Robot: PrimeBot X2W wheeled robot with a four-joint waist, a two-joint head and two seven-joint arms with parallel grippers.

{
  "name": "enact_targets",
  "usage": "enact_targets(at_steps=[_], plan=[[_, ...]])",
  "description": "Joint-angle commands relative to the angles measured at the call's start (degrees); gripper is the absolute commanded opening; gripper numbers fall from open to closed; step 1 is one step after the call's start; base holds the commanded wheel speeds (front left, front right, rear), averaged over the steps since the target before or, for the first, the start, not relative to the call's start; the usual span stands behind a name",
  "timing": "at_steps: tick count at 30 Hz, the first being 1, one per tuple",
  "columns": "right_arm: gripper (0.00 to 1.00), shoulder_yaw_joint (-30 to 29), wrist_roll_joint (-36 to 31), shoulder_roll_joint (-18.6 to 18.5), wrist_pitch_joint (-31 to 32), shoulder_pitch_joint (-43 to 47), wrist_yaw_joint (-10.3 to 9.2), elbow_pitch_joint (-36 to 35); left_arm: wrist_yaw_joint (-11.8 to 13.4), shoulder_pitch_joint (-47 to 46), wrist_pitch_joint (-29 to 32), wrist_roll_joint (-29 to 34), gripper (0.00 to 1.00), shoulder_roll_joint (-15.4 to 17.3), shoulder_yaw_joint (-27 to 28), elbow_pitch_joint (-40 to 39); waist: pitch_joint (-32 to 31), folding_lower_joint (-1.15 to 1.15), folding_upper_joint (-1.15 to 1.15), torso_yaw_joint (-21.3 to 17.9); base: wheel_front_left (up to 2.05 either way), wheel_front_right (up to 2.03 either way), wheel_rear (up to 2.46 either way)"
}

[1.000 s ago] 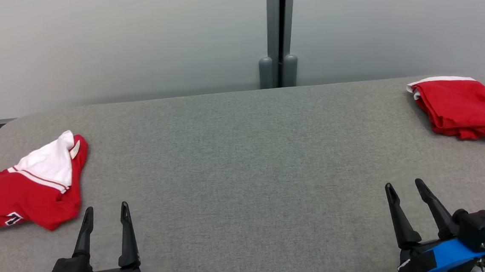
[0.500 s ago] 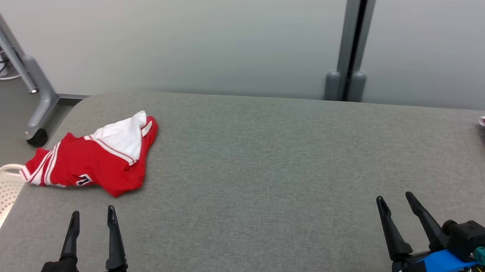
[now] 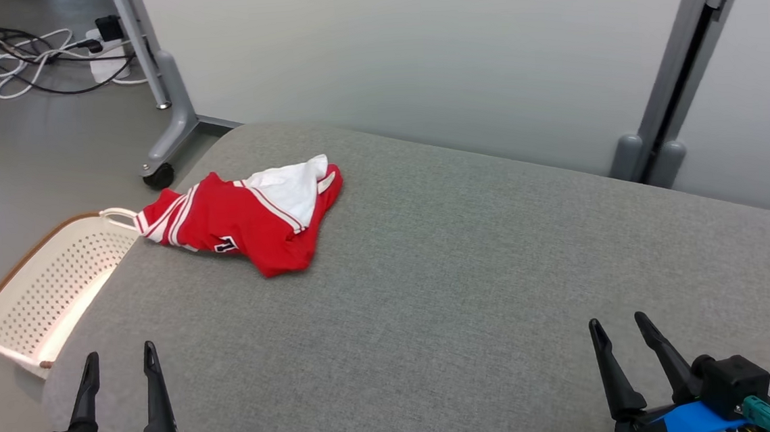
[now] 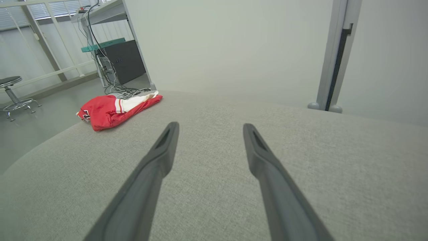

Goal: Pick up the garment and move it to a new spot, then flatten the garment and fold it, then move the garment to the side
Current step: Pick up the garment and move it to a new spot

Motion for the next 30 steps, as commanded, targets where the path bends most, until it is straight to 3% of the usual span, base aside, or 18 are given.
enact_targets(at_steps=[1, 8, 16, 23, 30], plan=[[1.00, 0.1, 0.0, 0.1, -0.2, -0.4, 0.02, 0.4, 0.1, 0.5, -0.1, -0.2, 1.00, 0.4, 0.1, 0.1, 0.3, 0.00, 0.00, 1.5, 0.00, 0.00, 0.00], [1.00, 0.7, -0.3, -0.1, -0.4, -1.2, 0.02, 0.8, 0.3, 0.3, -0.1, -0.5, 1.00, 0.7, 0.0, 0.2, 0.7, 0.00, 0.00, 3.5, 0.00, 0.00, 0.00], [1.00, 1.2, -0.3, -0.6, -0.3, -2.1, 0.02, 0.8, 0.9, -0.4, -0.1, -1.1, 1.00, 0.7, 0.3, 0.3, 1.5, 0.00, 0.00, 3.1, 0.00, 0.00, 0.00], [1.00, 1.1, -1.1, -1.6, 0.1, -3.2, 0.02, -0.6, 0.4, -5.7, -0.1, -2.6, 1.00, 1.0, 0.9, 2.3, 3.9, 0.00, 0.00, 0.3, 0.00, 0.00, 0.00], [1.00, 0.4, -2.7, -3.3, 1.9, -5.5, 0.02, -5.0, 0.2, -17.1, -0.1, -4.8, 1.00, 2.8, 3.1, 6.4, 9.8, 0.00, 0.00, -4.6, 0.00, 0.00, 0.00]])
